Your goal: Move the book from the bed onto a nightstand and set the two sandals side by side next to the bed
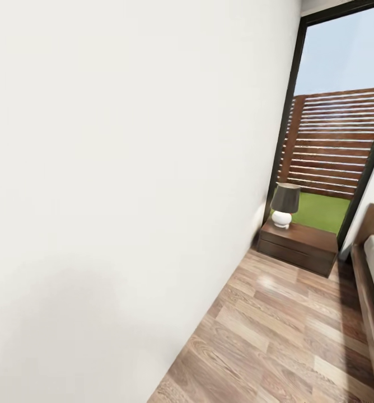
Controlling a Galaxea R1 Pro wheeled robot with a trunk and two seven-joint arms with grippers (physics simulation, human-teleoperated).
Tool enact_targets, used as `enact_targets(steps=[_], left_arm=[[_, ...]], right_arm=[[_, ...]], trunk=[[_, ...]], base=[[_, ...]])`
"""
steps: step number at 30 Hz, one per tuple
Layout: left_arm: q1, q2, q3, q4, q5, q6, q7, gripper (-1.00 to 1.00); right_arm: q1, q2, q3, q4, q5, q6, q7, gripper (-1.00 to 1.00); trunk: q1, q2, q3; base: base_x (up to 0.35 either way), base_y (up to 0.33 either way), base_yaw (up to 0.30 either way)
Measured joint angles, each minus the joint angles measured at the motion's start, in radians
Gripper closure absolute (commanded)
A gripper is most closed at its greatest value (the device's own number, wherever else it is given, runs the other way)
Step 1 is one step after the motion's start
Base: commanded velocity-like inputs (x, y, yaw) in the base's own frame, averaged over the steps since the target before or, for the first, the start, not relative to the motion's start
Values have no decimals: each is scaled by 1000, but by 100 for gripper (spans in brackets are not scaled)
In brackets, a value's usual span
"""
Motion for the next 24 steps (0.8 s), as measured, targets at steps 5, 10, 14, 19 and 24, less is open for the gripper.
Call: enact_targets(steps=[5, 10, 14, 19, 24], left_arm=[[0, 0, -1, 0, 0, 0, 0, -100], [0, 0, -1, 0, 0, 0, 0, -100], [0, 0, -1, 0, 0, 0, 0, -100], [0, 0, -1, 0, 0, 0, 0, -100], [0, 0, -2, 0, 0, 0, 0, -100]], right_arm=[[0, 0, 0, 0, 0, 0, 0, -100], [0, 0, 0, 0, 0, 0, -1, -100], [0, 1, 0, 0, 0, 0, -1, -100], [0, 1, 0, -1, 0, 0, -1, -100], [0, 1, 0, -1, 0, 0, -1, -100]], trunk=[[0, 0, 4], [0, 0, 9], [0, 0, 12], [0, 0, 17], [0, 0, 21]], base=[[2, 0, -198], [1, 0, -221], [0, 0, -229], [0, 0, -231], [0, 0, -173]])
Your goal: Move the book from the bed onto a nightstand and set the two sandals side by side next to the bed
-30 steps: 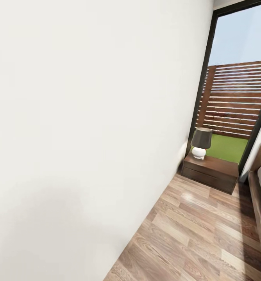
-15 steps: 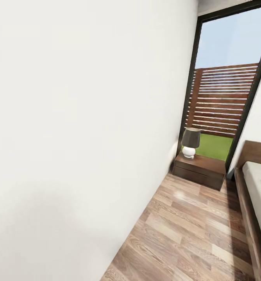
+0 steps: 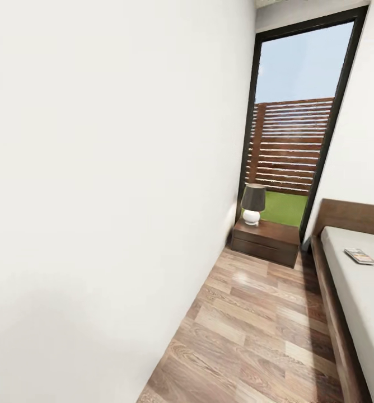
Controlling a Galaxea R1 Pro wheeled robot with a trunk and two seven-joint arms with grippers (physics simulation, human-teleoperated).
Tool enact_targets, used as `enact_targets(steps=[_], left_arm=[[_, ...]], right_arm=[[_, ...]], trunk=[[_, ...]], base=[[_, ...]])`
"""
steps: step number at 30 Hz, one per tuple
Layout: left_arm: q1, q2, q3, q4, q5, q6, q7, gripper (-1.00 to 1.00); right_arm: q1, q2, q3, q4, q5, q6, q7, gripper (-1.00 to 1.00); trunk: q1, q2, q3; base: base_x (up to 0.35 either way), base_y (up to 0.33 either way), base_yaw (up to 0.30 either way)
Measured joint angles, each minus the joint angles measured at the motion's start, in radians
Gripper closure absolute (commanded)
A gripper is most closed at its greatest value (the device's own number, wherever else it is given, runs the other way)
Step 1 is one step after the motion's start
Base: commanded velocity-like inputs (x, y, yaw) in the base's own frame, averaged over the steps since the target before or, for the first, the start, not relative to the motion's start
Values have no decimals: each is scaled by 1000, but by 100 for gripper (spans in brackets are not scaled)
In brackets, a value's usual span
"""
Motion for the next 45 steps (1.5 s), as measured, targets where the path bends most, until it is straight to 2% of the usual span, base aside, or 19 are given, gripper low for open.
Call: enact_targets(steps=[35, 45], left_arm=[[0, -1, 0, 0, 0, 0, 0, -100], [0, -2, 0, 0, -1, 0, 0, -100]], right_arm=[[0, 1, 0, 1, 0, 0, 0, -100], [0, 1, 0, 1, 0, 0, 0, -100]], trunk=[[0, 0, 3], [0, 0, 3]], base=[[0, 0, -15], [0, 0, -173]])
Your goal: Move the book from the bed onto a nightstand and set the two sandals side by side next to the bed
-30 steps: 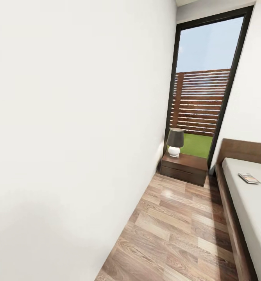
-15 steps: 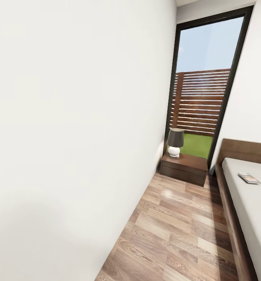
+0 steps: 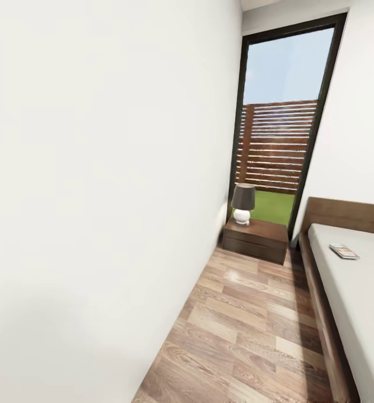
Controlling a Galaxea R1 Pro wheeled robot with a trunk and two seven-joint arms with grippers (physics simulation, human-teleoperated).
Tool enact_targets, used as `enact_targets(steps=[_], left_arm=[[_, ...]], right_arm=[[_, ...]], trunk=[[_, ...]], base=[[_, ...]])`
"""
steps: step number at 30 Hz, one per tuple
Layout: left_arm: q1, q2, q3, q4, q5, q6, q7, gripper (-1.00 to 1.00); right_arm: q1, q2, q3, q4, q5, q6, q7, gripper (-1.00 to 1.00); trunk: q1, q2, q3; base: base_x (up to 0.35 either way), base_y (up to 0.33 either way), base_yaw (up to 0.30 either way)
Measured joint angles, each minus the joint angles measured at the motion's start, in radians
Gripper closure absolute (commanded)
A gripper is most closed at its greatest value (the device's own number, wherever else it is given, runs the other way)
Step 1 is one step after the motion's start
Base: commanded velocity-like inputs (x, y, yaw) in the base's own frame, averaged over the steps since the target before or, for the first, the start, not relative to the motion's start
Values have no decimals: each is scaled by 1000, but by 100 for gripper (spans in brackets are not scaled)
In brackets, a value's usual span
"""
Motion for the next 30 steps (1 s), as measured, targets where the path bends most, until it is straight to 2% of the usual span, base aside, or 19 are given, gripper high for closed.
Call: enact_targets(steps=[14, 30], left_arm=[[0, 0, 0, 0, 0, 0, 0, -100], [0, 0, 0, 0, 0, 0, 0, -100]], right_arm=[[0, 1, 0, -1, 0, 0, 0, -100], [0, 1, 0, 0, 0, 0, 0, -100]], trunk=[[0, 0, 0], [0, 0, 0]], base=[[0, 0, -242], [0, 0, -35]])
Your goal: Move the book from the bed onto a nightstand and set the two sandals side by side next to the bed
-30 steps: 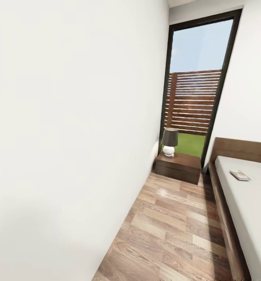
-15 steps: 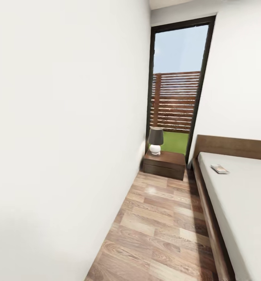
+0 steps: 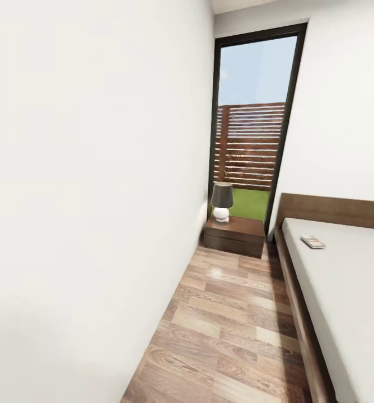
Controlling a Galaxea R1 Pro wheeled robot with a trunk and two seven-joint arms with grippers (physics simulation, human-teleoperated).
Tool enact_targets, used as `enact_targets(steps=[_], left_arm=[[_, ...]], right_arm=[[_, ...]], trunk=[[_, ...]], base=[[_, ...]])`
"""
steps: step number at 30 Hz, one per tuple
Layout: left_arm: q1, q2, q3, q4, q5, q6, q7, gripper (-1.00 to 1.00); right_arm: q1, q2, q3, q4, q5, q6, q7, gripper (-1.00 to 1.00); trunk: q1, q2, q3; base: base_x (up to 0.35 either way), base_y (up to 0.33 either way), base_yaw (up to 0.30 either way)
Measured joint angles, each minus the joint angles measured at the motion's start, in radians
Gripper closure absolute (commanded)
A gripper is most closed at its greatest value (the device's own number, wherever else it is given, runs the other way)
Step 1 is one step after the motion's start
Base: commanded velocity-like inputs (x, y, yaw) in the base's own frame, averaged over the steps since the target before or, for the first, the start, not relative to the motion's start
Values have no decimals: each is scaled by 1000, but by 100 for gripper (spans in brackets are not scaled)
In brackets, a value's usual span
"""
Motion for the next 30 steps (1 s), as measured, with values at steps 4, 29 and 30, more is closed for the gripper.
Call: enact_targets(steps=[4, 29, 30], left_arm=[[0, 0, 0, 0, 0, 0, 0, -100], [0, -2, 0, 0, -1, 0, 0, -100], [0, -2, 0, 0, -1, 0, 0, -100]], right_arm=[[0, 0, 0, 0, 0, 0, 0, -100], [0, 0, 0, 0, 0, 0, 0, -100], [0, 0, 0, 0, 0, 0, 0, -100]], trunk=[[0, 0, 0], [0, 0, 0], [0, 0, 0]], base=[[0, 0, -150], [0, 0, -276], [5, 0, -280]])
